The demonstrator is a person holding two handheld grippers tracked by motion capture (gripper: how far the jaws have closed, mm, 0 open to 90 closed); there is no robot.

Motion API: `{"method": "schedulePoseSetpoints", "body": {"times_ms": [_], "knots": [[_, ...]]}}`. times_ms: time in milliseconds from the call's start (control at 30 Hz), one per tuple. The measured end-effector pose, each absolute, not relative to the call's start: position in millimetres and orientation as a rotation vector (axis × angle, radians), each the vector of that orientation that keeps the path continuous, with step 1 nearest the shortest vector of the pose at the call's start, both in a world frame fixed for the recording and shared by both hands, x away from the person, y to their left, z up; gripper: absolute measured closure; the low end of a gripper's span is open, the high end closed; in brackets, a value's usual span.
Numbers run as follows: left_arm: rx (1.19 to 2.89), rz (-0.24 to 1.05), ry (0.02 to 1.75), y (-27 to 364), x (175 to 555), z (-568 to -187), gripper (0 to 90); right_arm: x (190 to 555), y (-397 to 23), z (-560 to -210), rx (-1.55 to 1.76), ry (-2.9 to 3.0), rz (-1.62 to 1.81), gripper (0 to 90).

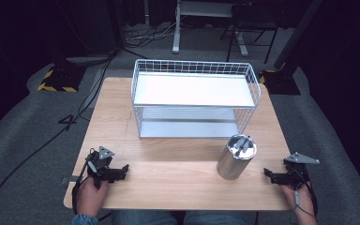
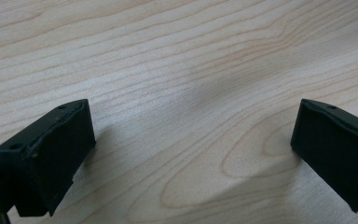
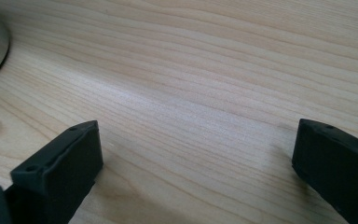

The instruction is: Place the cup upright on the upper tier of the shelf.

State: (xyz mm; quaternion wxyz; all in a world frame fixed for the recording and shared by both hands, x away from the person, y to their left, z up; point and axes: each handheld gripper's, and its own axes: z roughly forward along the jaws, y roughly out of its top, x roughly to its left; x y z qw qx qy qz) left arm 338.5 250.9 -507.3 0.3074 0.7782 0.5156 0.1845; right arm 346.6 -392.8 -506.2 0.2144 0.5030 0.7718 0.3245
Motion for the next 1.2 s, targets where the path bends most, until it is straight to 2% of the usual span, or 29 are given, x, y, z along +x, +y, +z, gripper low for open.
{"method": "schedulePoseSetpoints", "body": {"times_ms": [600,1200], "knots": [[2.057,0.489,1.366,250.4,340.5,-507.2,0.0,344.7,-395.6,-503.8,1.434,2.146,0.975,1.6],[2.067,0.488,1.356,251.2,343.1,-506.8,0.0,319.5,-375.1,-445.1,1.272,2.163,1.185,1.2]]}}
